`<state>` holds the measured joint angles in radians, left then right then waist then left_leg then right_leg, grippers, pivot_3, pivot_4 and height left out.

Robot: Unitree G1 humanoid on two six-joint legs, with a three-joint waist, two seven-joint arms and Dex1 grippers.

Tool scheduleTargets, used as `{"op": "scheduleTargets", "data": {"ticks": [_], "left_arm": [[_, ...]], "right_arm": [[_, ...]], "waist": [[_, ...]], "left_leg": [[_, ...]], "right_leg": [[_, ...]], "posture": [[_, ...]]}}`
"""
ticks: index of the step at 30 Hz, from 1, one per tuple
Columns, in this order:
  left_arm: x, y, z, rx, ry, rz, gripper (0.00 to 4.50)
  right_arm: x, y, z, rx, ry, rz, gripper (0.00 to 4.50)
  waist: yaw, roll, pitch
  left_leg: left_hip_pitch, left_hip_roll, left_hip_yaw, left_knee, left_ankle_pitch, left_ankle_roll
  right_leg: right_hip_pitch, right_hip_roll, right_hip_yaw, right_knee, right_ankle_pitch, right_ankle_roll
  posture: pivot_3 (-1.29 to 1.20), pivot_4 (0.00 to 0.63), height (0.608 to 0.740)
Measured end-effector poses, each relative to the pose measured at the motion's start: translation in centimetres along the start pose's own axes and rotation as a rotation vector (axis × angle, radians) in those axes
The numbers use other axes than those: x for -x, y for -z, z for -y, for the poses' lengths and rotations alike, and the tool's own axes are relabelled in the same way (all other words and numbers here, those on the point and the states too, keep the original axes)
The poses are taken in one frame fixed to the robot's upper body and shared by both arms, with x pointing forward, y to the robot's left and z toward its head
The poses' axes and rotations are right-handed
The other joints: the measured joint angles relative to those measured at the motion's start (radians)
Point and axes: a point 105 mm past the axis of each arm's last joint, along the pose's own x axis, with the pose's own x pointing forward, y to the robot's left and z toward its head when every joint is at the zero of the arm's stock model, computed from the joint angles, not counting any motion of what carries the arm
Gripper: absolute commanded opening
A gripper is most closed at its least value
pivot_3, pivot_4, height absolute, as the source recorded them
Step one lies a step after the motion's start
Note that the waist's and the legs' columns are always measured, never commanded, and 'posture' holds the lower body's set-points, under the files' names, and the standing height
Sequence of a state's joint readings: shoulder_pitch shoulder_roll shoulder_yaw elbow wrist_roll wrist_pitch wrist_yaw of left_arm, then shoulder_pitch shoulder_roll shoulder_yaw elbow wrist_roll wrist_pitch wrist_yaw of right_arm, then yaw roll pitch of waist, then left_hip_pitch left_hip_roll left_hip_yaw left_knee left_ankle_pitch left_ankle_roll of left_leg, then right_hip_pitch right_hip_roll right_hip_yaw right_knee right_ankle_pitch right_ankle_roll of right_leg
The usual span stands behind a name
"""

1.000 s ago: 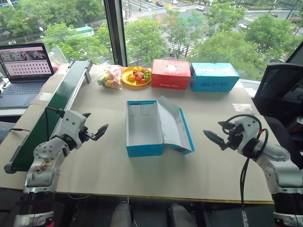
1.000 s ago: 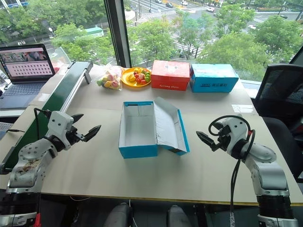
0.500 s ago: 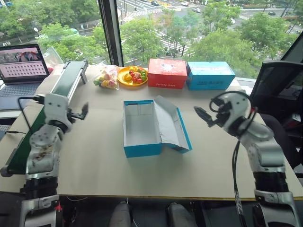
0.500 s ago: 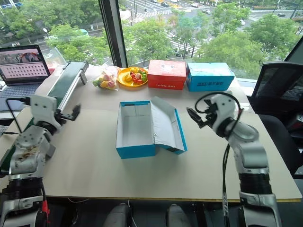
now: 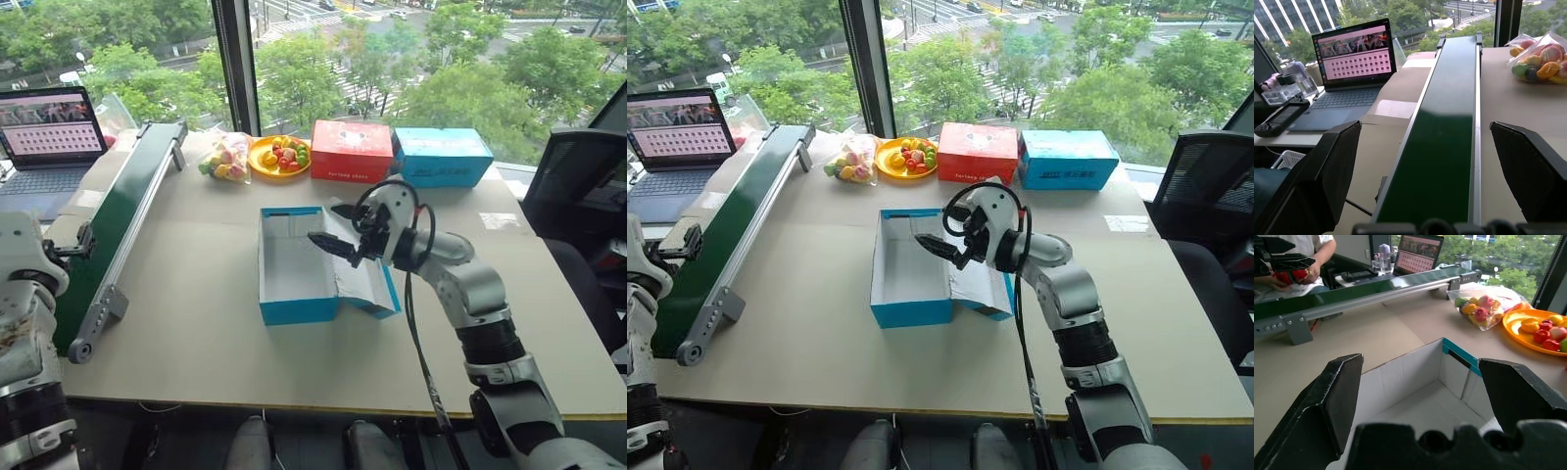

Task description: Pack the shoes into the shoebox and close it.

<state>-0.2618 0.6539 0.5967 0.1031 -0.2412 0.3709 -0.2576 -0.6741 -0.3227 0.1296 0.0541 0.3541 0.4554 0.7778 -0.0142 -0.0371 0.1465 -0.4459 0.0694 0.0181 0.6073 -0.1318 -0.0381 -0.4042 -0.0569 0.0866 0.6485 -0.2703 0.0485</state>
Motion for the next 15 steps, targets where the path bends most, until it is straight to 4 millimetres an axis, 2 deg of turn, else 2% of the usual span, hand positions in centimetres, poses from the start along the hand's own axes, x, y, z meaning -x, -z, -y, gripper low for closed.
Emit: {"op": "scheduleTargets", "data": {"ticks": [7,15], "left_arm": [[-0.6,1.8,-0.2,0.04,0.025,-0.069,4.5],[-2.5,2.2,0.7,0.05,0.074,-0.097,4.5]], "right_arm": [[-1.7,0.2,-1.2,0.028,-0.066,-0.013,4.45],[-2.0,0.2,-1.3,0.036,-0.062,-0.015,4.45]], "waist": [[-0.002,0.0,0.0],[-0.002,-0.001,0.0]], "left_leg": [[0.0,0.0,0.0,-0.001,0.0,0.0],[0.0,0.0,0.0,-0.001,0.0,0.0]], "right_leg": [[-0.001,0.0,0.0,0.001,0.0,0.0],[-0.001,0.0,0.0,0.001,0.0,-0.001]], "posture": [[0.0,0.15,0.74],[0.0,0.15,0.74]]}}
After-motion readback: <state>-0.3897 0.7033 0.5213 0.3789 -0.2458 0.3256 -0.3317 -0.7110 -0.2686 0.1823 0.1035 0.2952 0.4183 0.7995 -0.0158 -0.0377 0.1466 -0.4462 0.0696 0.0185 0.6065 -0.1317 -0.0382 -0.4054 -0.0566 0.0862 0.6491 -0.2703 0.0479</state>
